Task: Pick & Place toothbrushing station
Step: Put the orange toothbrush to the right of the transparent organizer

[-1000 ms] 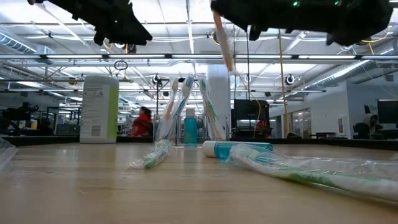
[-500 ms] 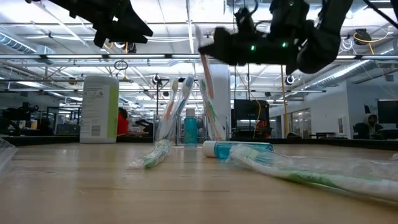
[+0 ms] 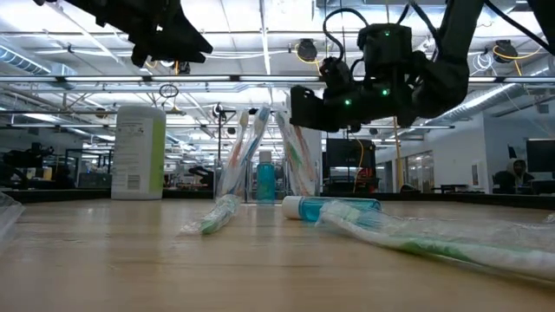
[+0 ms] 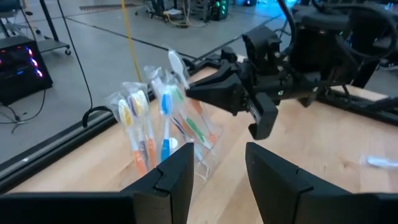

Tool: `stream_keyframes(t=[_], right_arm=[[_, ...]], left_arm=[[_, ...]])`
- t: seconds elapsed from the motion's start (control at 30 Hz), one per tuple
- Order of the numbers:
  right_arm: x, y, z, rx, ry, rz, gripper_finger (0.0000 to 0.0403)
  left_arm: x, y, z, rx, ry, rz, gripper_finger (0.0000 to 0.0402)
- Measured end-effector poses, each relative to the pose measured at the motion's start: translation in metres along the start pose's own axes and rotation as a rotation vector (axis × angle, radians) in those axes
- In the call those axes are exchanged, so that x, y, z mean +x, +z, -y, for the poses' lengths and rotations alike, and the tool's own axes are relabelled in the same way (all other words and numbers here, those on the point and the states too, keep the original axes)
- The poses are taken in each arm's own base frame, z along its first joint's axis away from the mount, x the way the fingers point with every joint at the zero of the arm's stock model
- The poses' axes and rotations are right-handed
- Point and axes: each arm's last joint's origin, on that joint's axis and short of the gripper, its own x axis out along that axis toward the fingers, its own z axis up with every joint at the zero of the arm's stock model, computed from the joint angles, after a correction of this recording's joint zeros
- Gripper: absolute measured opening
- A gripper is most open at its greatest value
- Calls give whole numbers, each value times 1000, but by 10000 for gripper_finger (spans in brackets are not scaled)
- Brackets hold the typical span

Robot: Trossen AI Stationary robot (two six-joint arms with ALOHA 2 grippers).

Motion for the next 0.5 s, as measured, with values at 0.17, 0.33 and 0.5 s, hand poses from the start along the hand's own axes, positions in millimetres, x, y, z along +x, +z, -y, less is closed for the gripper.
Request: stream_keyframes(t=[0.17,0.33,0.5], right_arm=[[-11,-3,-7,-9,-99,-18,18],[-17,-10,-15,-13,-73,-76,18],[-19,-14,-14,-18,-147,-100,18]], left_arm=[[0,-2,-1,11,6,-17,150],[0,-2,-1,10,6,-17,149],[0,-2,-1,3,6,-17,150]])
